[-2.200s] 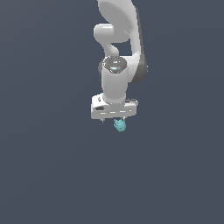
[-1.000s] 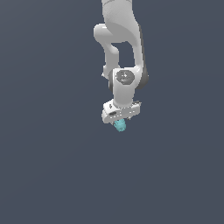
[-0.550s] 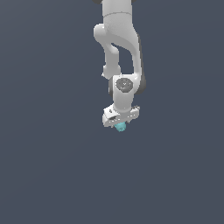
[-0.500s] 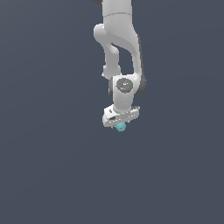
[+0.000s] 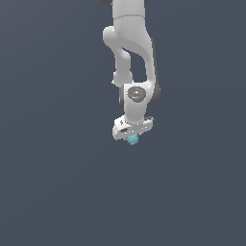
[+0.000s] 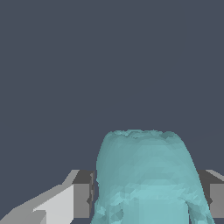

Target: Pick up the object and move it to a goal position.

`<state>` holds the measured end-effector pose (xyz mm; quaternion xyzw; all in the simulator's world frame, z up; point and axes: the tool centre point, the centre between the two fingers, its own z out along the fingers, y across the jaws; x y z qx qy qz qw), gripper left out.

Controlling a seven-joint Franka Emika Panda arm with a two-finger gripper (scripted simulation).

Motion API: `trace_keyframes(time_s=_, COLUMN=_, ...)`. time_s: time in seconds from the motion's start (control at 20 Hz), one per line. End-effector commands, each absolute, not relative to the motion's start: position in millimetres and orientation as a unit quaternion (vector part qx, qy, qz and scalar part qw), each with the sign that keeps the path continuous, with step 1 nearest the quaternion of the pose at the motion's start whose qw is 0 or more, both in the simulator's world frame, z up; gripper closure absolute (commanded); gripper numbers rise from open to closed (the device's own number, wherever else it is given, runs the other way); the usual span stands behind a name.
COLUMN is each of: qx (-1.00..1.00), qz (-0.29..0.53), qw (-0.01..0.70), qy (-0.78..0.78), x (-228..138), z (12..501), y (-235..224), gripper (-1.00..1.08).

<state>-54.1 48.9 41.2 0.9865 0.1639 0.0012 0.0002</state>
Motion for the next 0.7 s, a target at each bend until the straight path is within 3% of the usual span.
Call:
trace_keyframes(time_s=0.0, qx=0.986, qz=0.000, qw=0.000, qy=0.164, x=-54.9, z=39.8, y=48.9, gripper=1.08)
trace_keyframes(time_s=0.65, qx=0.986, qz=0.001, qw=0.000, qy=0.164, x=-68.8, z=68.9, y=48.2, gripper=1.08)
